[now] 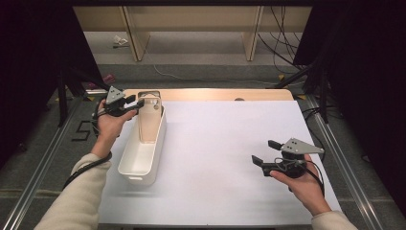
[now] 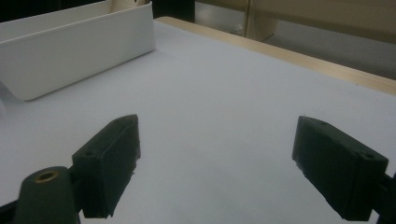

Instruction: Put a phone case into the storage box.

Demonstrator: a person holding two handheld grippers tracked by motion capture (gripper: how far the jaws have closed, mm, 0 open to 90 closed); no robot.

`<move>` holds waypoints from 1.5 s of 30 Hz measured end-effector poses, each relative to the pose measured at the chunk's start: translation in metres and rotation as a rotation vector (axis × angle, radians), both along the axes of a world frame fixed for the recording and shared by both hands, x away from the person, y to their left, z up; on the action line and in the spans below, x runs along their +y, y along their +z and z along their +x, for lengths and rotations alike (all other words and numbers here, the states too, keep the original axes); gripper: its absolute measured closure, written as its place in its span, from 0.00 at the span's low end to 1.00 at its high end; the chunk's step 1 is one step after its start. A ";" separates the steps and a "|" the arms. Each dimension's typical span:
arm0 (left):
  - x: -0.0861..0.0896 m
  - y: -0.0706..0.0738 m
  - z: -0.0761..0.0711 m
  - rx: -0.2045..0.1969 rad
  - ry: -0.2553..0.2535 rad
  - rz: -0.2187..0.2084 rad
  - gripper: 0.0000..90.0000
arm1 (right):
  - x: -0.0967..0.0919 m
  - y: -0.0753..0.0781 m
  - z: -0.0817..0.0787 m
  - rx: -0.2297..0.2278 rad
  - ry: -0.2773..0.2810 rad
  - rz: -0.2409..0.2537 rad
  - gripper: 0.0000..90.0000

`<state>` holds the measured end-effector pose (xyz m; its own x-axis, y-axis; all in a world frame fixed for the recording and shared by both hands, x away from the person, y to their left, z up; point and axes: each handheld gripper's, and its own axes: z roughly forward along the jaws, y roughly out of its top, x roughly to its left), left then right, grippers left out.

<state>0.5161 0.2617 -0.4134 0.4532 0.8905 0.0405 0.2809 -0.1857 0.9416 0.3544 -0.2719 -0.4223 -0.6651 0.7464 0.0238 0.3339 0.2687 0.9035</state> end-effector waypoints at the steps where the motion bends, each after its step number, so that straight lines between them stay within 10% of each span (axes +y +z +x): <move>1: 0.000 0.001 0.000 0.000 0.003 0.000 0.58 | 0.000 0.000 0.000 -0.001 0.000 -0.001 0.18; 14: 0.004 0.012 -0.012 0.060 0.011 -0.097 0.33 | 0.000 0.000 0.000 -0.001 -0.001 0.000 0.18; 27: 0.003 0.021 -0.038 0.126 -0.006 -0.077 0.06 | 0.001 0.000 0.000 0.003 -0.002 0.001 0.18; 45: -0.016 0.033 -0.085 0.099 -0.108 -0.058 0.00 | 0.001 -0.001 0.000 0.002 -0.002 0.001 0.18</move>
<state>0.4309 0.2456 -0.3799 0.5455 0.8360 -0.0587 0.3538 -0.1662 0.9204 0.3544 -0.2708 -0.4229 -0.6636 0.7477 0.0260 0.3361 0.2668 0.9033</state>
